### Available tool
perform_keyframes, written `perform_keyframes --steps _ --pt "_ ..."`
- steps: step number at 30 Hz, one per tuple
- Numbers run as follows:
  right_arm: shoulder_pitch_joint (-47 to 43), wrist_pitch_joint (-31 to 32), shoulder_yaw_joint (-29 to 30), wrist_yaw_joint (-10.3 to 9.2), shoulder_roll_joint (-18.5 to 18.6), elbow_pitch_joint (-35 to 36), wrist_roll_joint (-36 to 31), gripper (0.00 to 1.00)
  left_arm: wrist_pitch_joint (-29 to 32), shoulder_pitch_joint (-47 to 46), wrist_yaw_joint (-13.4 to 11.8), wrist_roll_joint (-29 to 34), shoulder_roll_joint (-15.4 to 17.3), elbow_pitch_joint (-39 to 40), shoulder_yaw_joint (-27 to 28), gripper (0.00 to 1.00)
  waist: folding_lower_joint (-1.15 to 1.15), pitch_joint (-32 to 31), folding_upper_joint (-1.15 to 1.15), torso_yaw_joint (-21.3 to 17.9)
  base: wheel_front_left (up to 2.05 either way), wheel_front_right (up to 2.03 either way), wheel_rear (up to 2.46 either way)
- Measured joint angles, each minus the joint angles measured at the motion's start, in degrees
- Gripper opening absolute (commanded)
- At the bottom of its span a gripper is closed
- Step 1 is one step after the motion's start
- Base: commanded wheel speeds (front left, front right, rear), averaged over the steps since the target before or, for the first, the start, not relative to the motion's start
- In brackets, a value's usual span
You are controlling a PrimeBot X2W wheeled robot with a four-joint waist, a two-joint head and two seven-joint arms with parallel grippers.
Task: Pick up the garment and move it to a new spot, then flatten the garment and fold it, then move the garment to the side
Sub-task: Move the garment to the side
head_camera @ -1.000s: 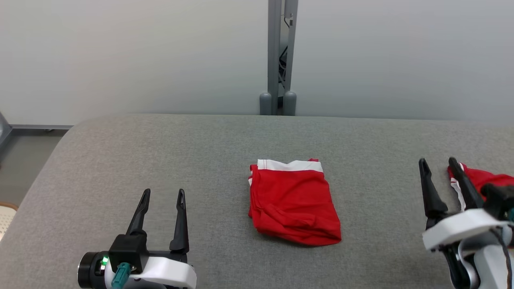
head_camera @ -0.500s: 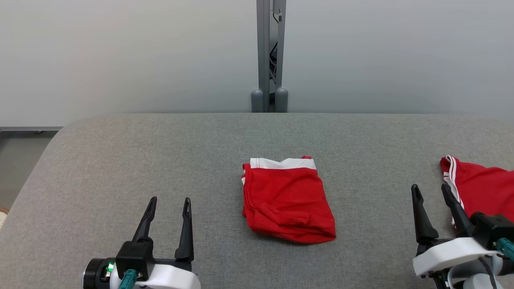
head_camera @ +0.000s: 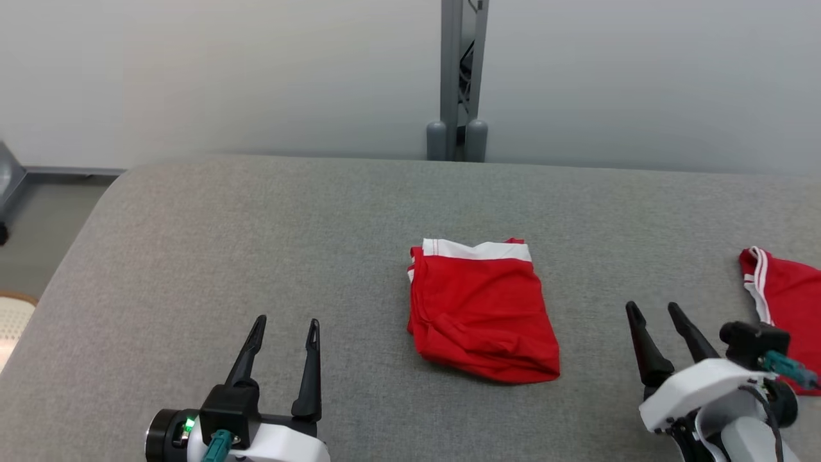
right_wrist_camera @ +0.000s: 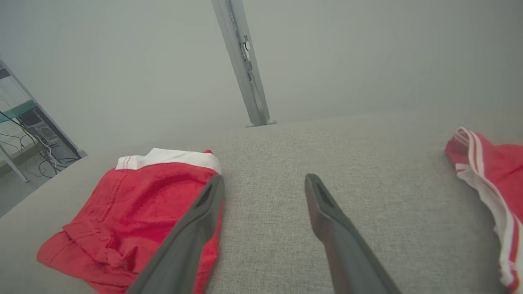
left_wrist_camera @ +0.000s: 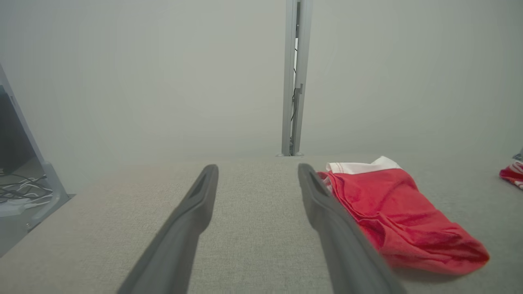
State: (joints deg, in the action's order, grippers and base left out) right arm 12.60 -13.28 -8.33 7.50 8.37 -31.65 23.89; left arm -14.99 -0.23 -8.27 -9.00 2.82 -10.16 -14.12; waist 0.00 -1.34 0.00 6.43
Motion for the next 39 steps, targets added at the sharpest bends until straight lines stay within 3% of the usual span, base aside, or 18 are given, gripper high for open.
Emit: perform_keyframes --steps 12,19,30,31,32,33,39 --pt "10.57 14.22 -16.49 -0.01 7.54 -4.89 28.09 1.00 0.00 -3.21 0.91 1.09 -0.01 -0.73 -2.67 1.00 0.00 6.27 0.00 4.50 0.00 0.00 0.00" --pt "16.28 18.79 -25.63 -0.01 11.22 -7.73 36.35 1.00 0.00 -6.08 0.63 1.22 0.01 -0.20 -3.48 1.00 0.00 10.65 0.00 8.19 0.00 0.00 0.00" --pt "21.99 18.22 -34.23 0.00 13.88 -9.81 42.83 0.98 0.00 -7.07 0.14 1.03 0.00 0.92 -5.41 1.00 0.00 13.30 0.00 11.30 0.00 0.00 0.00" --pt "22.34 17.97 -34.99 0.00 14.02 -9.84 43.44 0.42 0.00 -7.11 0.14 1.22 -0.02 0.92 -5.58 1.00 0.00 13.38 0.00 11.41 0.00 0.00 0.00" --pt "22.67 17.88 -35.87 0.00 14.21 -9.76 43.76 0.08 0.00 -7.14 0.11 1.25 -0.01 0.92 -5.66 1.00 0.00 13.43 0.00 11.49 0.00 0.00 0.00" --pt "22.92 17.69 -36.65 0.00 14.45 -9.71 44.14 0.00 0.00 -7.14 0.04 1.25 -0.01 0.92 -5.72 1.00 0.00 13.45 0.00 11.53 0.00 0.00 0.00" --pt "23.95 15.52 -41.21 0.00 15.55 -9.67 45.85 0.00 0.00 -7.14 -0.21 1.25 0.00 0.77 -6.02 1.00 0.00 13.25 0.00 11.18 0.00 0.00 0.00"
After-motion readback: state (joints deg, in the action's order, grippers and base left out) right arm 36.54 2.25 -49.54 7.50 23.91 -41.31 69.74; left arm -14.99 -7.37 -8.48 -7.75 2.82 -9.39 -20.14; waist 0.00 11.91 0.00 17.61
